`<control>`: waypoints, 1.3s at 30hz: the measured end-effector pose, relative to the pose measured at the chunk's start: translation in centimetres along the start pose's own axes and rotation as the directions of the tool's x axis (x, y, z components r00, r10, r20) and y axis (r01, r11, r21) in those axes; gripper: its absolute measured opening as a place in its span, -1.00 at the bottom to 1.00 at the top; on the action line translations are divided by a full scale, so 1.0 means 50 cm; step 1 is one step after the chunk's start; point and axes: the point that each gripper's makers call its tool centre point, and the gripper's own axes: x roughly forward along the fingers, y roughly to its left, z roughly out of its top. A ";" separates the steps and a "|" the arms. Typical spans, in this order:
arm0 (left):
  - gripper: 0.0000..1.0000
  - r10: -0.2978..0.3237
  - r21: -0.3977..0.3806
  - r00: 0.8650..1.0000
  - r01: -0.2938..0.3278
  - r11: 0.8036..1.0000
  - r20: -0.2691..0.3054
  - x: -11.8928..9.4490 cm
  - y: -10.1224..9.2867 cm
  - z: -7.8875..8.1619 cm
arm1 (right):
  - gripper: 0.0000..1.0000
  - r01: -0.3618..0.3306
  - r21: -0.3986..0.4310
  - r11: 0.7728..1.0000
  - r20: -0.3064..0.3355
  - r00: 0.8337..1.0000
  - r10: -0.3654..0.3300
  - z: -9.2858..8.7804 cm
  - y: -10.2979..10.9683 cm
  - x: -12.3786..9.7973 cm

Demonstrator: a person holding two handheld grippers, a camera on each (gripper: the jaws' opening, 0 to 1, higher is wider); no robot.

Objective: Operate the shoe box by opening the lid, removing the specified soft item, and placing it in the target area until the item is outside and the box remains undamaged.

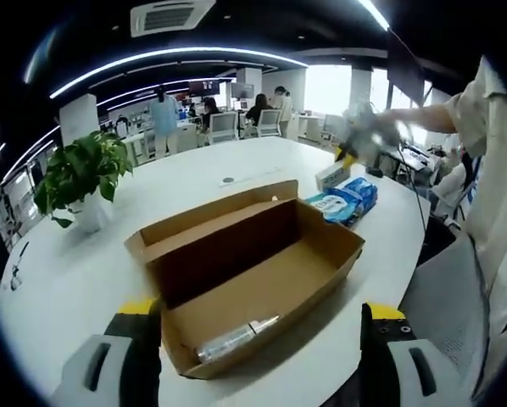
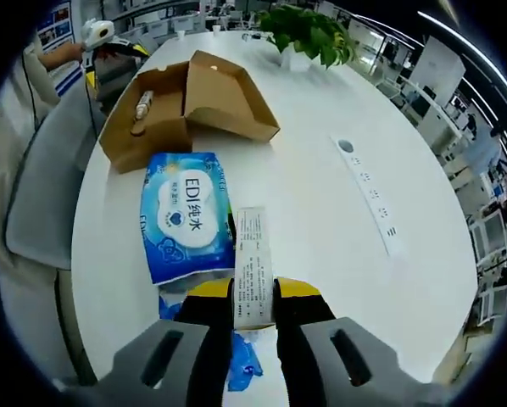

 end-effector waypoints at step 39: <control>0.99 0.009 -0.012 0.999 -0.009 1.000 -0.035 0.005 -0.001 -0.024 | -0.67 -0.068 -0.197 0.978 -0.294 0.956 0.007 -0.179 -0.034 0.030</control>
